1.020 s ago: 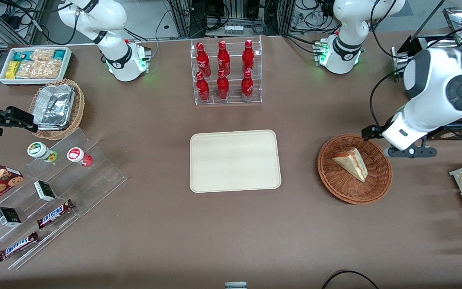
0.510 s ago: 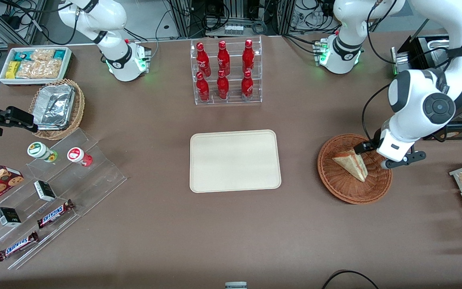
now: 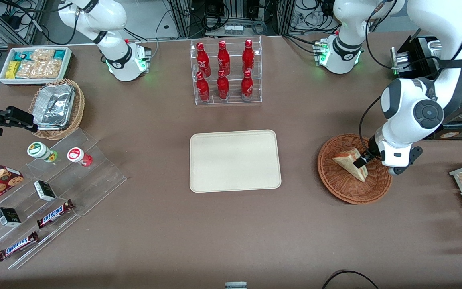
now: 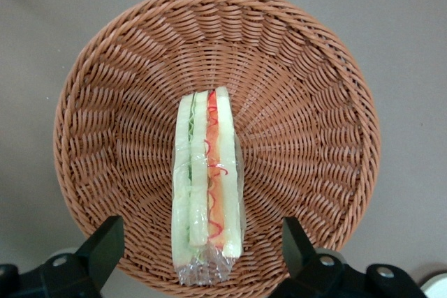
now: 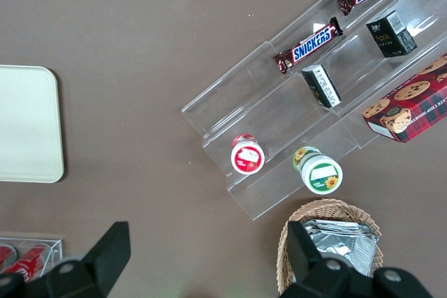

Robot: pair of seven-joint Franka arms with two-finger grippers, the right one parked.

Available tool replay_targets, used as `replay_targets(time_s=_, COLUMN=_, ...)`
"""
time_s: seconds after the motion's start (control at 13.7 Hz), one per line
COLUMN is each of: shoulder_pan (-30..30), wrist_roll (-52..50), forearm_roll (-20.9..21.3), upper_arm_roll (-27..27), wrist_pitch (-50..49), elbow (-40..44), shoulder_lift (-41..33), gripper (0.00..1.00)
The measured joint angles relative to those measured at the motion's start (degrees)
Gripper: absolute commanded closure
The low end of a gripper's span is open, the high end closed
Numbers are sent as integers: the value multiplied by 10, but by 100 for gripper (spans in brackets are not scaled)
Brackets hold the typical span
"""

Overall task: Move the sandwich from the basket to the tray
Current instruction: 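Lower the left gripper and close it on the sandwich's crust edge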

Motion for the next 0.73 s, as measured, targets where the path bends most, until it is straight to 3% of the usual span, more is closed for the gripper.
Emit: replay_targets(time_s=0.73, shoulder_pan=-3, wrist_roll=-11, forearm_roll=0, upper_arm_roll=-3, wrist_pitch=50, elbow=-30, shoulder_lift=23, gripper=0)
